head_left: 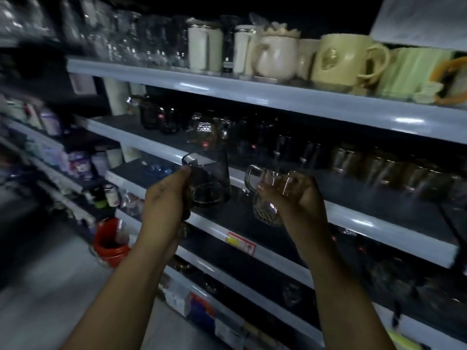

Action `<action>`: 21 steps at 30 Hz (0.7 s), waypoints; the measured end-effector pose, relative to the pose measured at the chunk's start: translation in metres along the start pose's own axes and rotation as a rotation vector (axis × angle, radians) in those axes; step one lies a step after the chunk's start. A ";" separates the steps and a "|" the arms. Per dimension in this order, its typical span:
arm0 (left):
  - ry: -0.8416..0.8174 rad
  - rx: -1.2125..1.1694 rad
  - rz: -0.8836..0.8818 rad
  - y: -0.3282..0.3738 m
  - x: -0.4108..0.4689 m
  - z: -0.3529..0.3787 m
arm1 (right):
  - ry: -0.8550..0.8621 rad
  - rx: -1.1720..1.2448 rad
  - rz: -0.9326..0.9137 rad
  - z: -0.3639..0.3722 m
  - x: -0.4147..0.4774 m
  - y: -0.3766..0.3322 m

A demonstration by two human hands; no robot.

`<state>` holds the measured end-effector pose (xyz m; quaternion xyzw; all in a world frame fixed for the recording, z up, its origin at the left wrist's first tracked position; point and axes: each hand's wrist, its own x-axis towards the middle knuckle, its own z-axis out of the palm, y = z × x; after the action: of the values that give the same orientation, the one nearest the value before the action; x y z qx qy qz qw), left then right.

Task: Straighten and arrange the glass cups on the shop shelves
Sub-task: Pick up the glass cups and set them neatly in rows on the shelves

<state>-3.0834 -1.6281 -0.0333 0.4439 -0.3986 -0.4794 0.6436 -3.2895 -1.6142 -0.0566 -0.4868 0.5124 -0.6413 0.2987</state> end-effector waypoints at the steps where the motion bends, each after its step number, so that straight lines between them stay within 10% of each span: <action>1: 0.013 0.008 0.004 0.001 0.010 -0.009 | -0.005 0.009 -0.001 0.013 0.004 0.000; 21: 0.132 -0.017 0.135 -0.003 0.229 -0.069 | -0.255 0.041 -0.095 0.203 0.166 0.055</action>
<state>-2.9688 -1.8379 -0.0356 0.4412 -0.3803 -0.4079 0.7031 -3.1652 -1.8513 -0.0554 -0.5818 0.4334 -0.5980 0.3406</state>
